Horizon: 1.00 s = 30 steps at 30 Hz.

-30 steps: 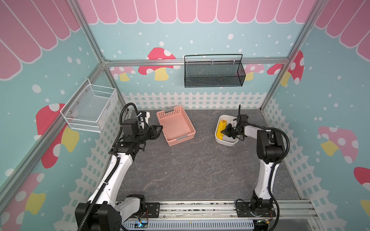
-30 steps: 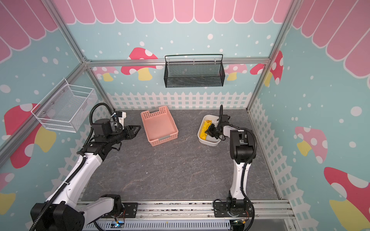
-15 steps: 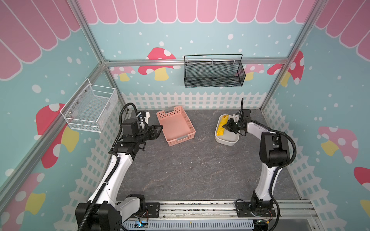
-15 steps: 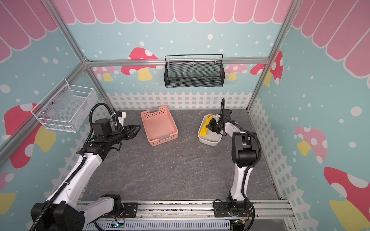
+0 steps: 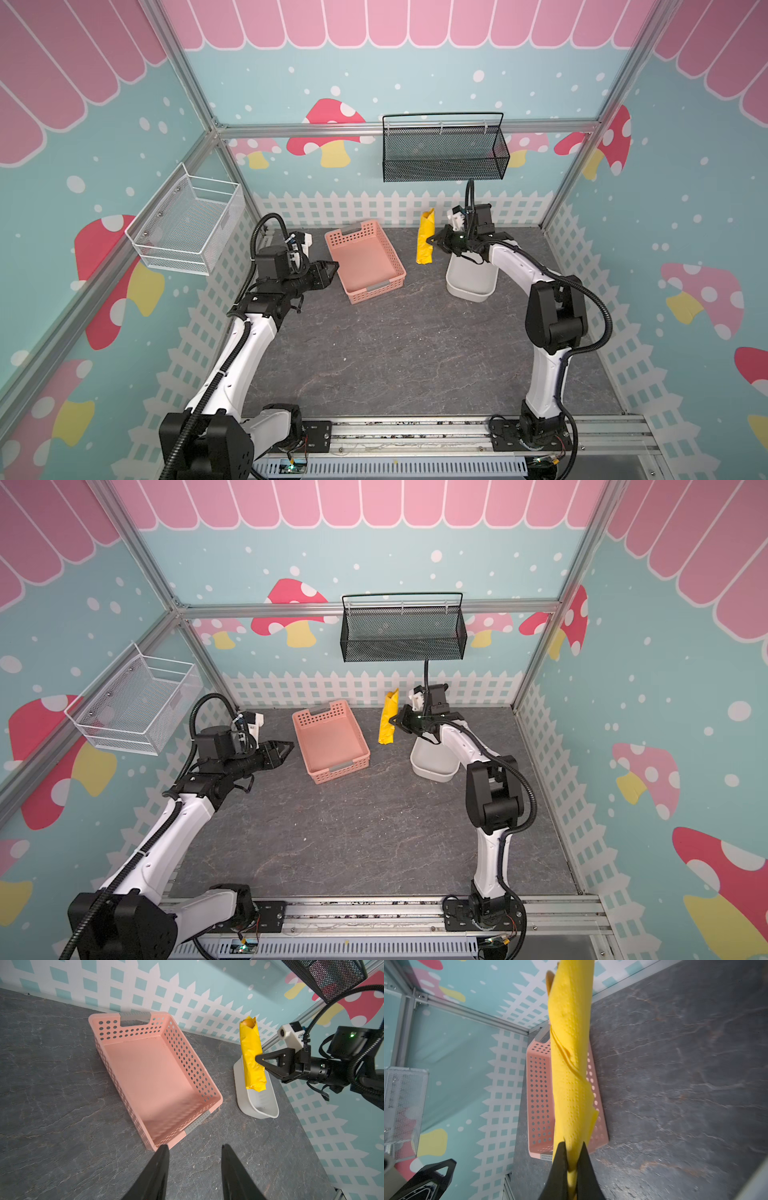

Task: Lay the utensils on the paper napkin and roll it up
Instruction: 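Lift the yellow napkin roll out of the bowl with the right gripper, then carry the roll over the pink basket with the right gripper while the left gripper approaches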

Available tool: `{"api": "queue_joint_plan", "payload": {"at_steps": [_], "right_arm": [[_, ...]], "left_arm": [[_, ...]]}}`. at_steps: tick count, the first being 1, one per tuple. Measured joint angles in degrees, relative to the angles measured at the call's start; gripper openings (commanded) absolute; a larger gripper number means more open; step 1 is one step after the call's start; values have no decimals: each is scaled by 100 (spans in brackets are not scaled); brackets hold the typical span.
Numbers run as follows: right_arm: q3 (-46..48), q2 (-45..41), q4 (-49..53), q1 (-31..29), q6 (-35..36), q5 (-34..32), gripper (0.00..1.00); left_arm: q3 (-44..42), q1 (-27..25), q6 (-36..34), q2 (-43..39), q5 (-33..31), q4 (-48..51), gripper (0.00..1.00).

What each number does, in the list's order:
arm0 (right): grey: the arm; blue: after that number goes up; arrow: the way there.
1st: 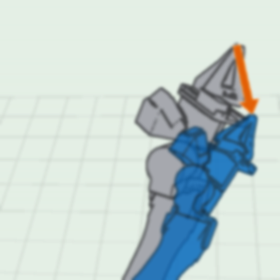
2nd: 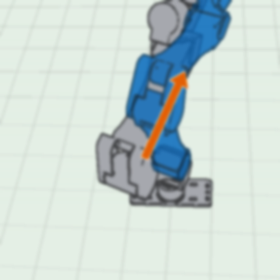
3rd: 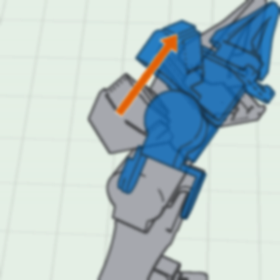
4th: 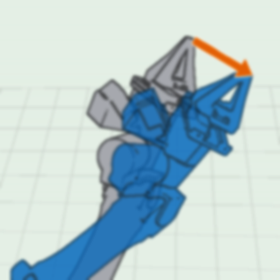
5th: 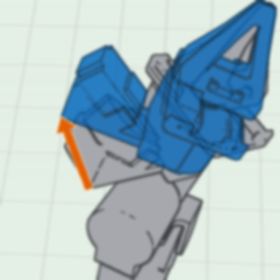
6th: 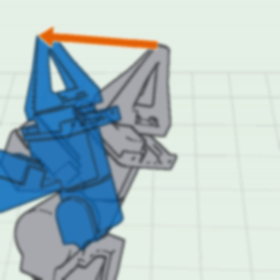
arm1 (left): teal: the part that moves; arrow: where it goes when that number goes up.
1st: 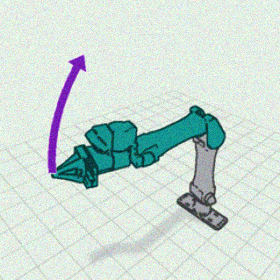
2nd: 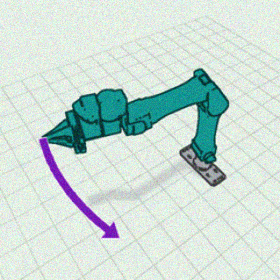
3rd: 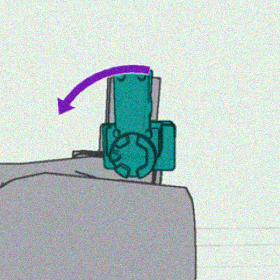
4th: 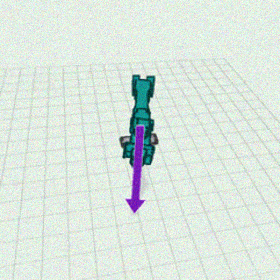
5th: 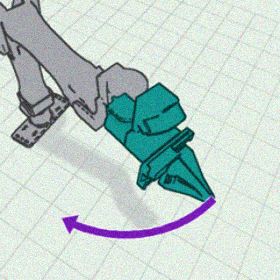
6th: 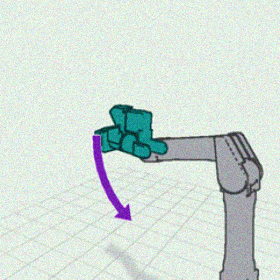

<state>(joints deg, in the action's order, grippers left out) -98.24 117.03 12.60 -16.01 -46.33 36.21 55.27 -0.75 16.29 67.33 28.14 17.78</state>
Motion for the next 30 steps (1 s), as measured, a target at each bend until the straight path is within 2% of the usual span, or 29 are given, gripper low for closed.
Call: {"api": "queue_joint_plan", "payload": {"at_steps": [7, 19, 23, 30], "right_arm": [[-918, 870, -273, -586, 72, 389, 0], [-2658, 2487, -275, -1099, 236, 684, 0], [-2800, 2638, -269, -1174, 238, 680, 0], [-2813, 2638, -243, -1189, 256, 675, 0]], "left_arm": [[9, 0, 2, 306, -11, 83, 43], [140, 0, 9, 717, -201, 428, 42], [267, 0, 138, 933, -339, 470, 42], [1019, -13, 535, 2050, -780, 717, 39]]}}
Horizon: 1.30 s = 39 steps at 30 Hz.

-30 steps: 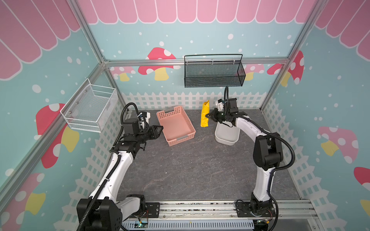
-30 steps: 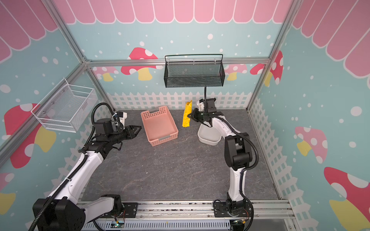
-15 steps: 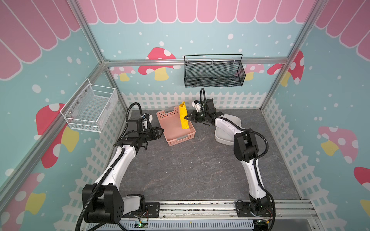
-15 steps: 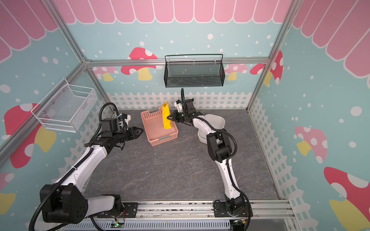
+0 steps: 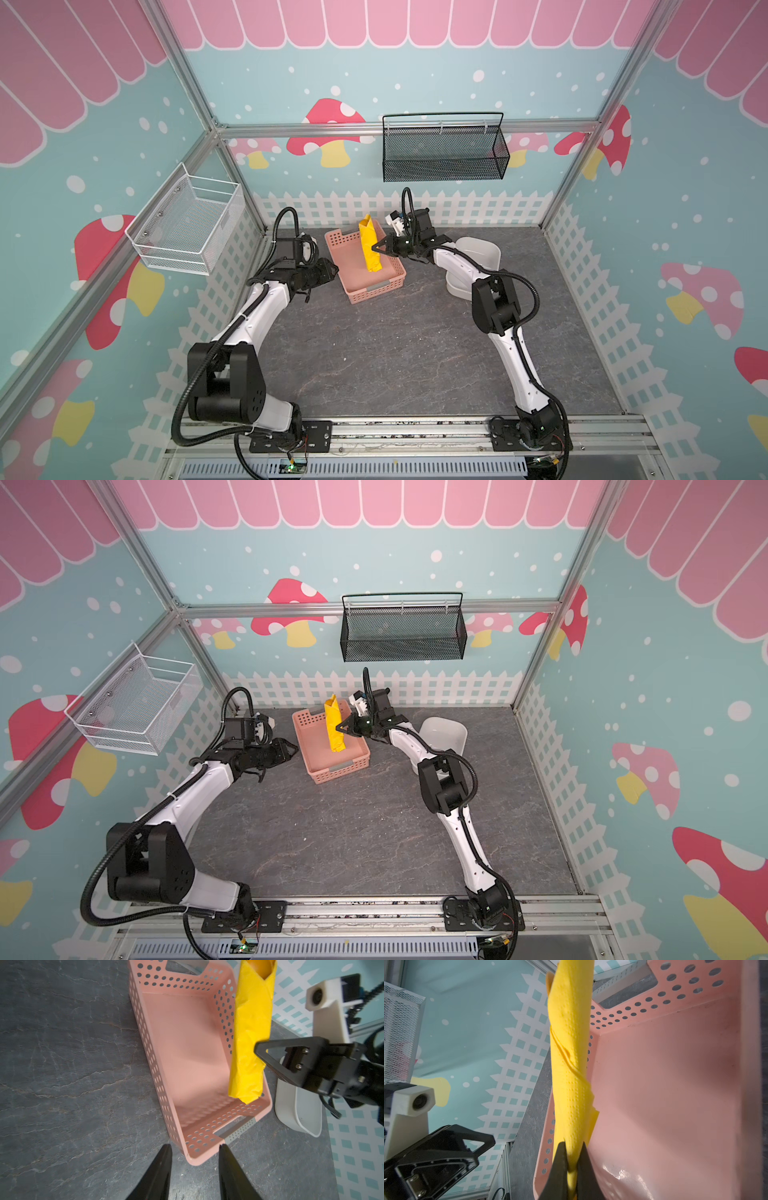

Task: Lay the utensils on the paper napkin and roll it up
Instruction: 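Carry the roll over the pink basket with the right gripper while the left gripper approaches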

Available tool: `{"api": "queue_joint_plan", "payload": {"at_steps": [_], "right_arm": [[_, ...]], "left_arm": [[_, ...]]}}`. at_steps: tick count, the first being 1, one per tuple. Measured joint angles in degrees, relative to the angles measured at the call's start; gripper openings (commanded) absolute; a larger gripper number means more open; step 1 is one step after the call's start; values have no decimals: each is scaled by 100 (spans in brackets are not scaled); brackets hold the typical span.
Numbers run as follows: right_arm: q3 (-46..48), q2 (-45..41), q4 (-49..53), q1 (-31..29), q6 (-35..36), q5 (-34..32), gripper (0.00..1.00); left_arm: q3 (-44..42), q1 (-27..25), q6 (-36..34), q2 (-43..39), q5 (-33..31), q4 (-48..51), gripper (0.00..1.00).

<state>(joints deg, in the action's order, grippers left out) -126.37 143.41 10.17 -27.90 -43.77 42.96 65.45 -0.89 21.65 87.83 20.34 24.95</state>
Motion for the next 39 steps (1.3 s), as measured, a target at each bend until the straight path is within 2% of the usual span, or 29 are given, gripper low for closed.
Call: {"api": "queue_joint_plan", "payload": {"at_steps": [7, 14, 19, 25, 31, 39], "right_arm": [[0, -2, 125, 2, 92, -2, 0], [42, -166, 273, 2, 203, -4, 0], [223, -468, 295, 2, 251, -52, 0], [481, -787, 474, 31, 304, -234, 0], [1095, -1167, 573, 173, 308, -442, 0], [1923, -1565, 625, 450, 299, -752, 0]], "left_arm": [[778, -149, 87, 1038, -612, 372, 37], [1193, -284, 63, 1668, -820, 595, 33], [1375, -544, 0, 1976, -859, 658, 17], [1565, -881, -2, 2065, -914, 662, 9], [1897, -1370, -74, 2306, -894, 739, 10], [2232, -1711, 122, 2623, -815, 732, 13]]}}
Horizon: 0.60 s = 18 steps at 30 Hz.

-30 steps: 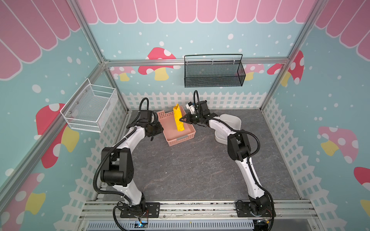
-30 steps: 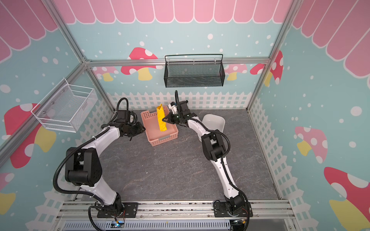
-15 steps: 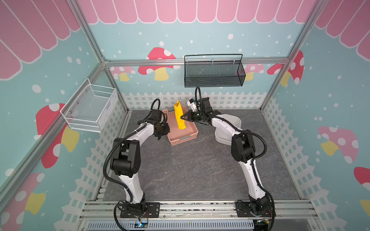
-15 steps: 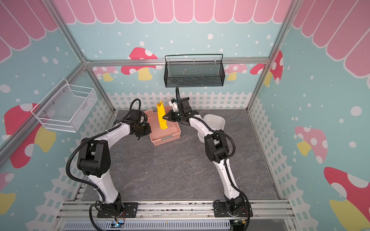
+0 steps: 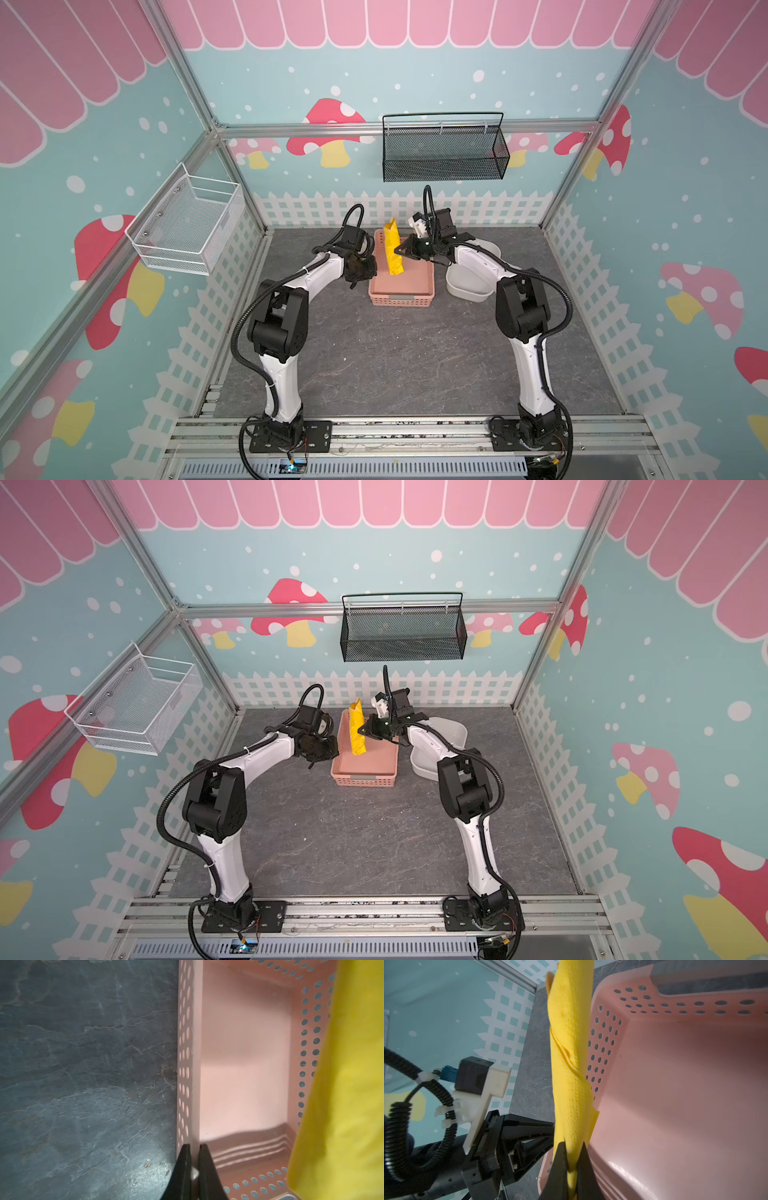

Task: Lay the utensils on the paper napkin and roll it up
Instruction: 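Carry the roll over the pink basket with the right gripper while the left gripper approaches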

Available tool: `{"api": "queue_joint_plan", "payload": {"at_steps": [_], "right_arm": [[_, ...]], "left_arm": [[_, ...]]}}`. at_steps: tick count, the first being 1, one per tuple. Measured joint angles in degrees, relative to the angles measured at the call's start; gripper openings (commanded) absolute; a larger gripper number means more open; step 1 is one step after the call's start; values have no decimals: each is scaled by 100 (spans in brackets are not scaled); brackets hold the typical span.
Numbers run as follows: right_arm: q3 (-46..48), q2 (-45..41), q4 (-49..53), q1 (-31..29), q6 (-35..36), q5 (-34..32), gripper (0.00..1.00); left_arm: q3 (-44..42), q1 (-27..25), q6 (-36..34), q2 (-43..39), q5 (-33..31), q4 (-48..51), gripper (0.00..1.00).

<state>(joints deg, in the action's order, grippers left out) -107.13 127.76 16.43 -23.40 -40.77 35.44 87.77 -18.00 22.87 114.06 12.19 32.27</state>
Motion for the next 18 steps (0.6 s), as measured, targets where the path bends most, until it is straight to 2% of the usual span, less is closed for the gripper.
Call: {"api": "queue_joint_plan", "payload": {"at_steps": [11, 18], "right_arm": [[540, -44, -227, 111, -385, 4, 0], [538, 33, -656, -20, -697, 140, 0]], "left_arm": [[-254, -68, 494, -9, 173, -240, 30], [-608, 317, 531, -553, 247, -223, 32]]}}
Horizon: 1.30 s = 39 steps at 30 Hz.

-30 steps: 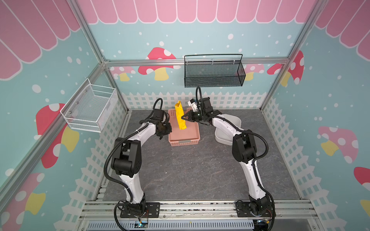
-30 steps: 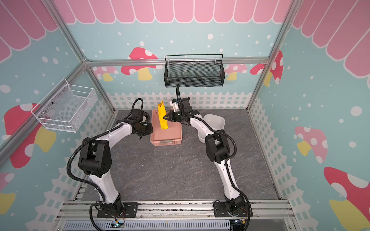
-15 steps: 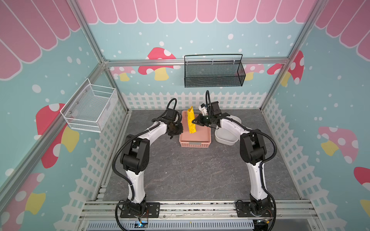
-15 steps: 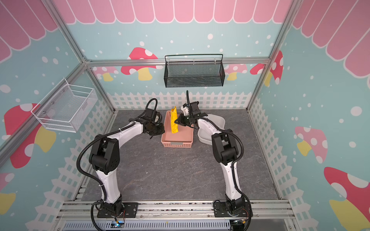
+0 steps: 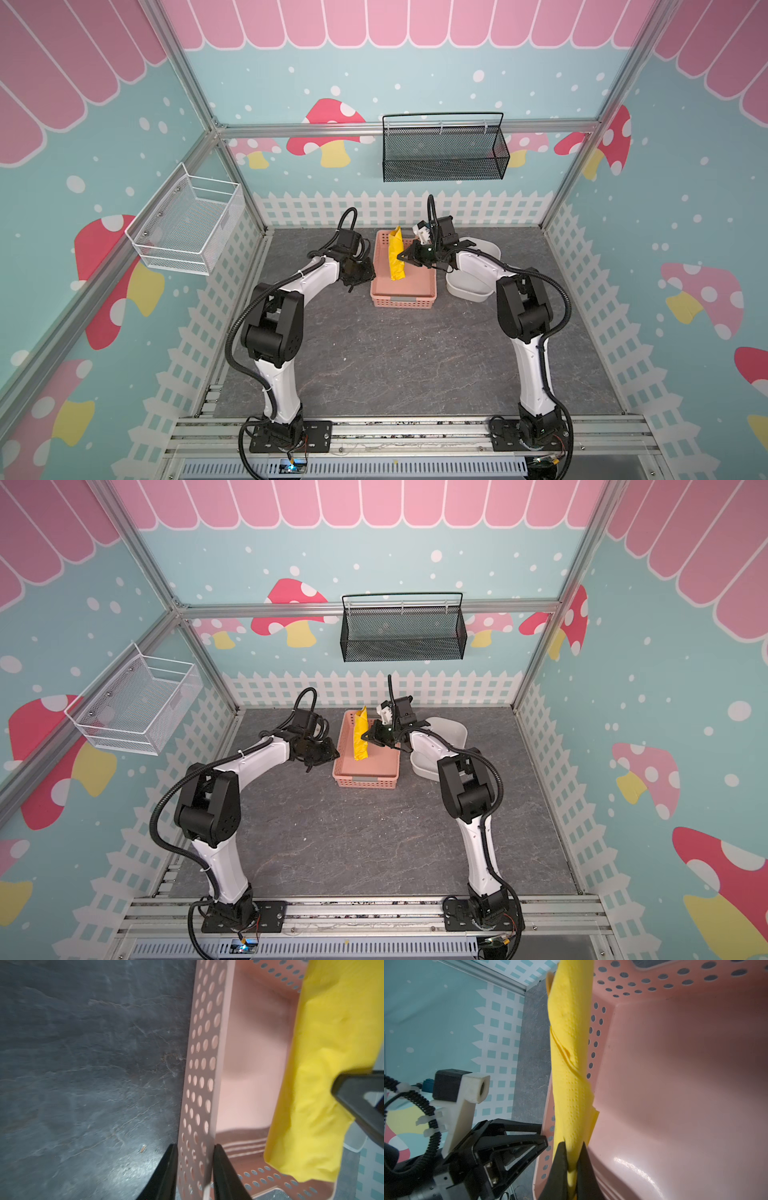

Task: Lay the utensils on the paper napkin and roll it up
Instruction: 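Carry the roll over the pink basket with the right gripper while the left gripper approaches, then lower the yellow roll into the pink basket with the right gripper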

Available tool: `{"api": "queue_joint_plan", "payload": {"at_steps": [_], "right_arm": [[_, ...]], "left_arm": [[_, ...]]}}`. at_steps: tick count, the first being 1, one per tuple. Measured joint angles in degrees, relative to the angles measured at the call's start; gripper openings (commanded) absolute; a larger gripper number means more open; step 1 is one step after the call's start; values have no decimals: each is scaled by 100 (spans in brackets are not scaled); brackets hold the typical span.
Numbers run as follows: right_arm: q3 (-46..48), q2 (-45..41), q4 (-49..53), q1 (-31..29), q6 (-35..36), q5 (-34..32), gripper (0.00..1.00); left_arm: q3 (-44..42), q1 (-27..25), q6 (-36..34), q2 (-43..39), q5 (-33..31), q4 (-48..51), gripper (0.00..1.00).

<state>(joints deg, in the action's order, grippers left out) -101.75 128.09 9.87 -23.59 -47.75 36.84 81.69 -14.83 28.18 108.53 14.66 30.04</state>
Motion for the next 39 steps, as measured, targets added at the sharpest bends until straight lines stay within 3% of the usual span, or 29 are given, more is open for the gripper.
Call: {"api": "queue_joint_plan", "payload": {"at_steps": [11, 19, 28, 39], "right_arm": [[-109, 680, -175, -199, -505, -4, 0], [-271, 988, -476, -282, -994, 7, 0], [-470, 1342, -466, -304, -1115, -66, 0], [-903, 1440, 225, -308, -796, -446, 16]], "left_arm": [[-42, 789, -531, -1172, 164, 501, 33], [-251, 887, -1047, -1416, 162, 850, 33], [-525, 903, -1134, -1416, 186, 870, 33], [-535, 907, -1134, -1419, 258, 863, 32]]}}
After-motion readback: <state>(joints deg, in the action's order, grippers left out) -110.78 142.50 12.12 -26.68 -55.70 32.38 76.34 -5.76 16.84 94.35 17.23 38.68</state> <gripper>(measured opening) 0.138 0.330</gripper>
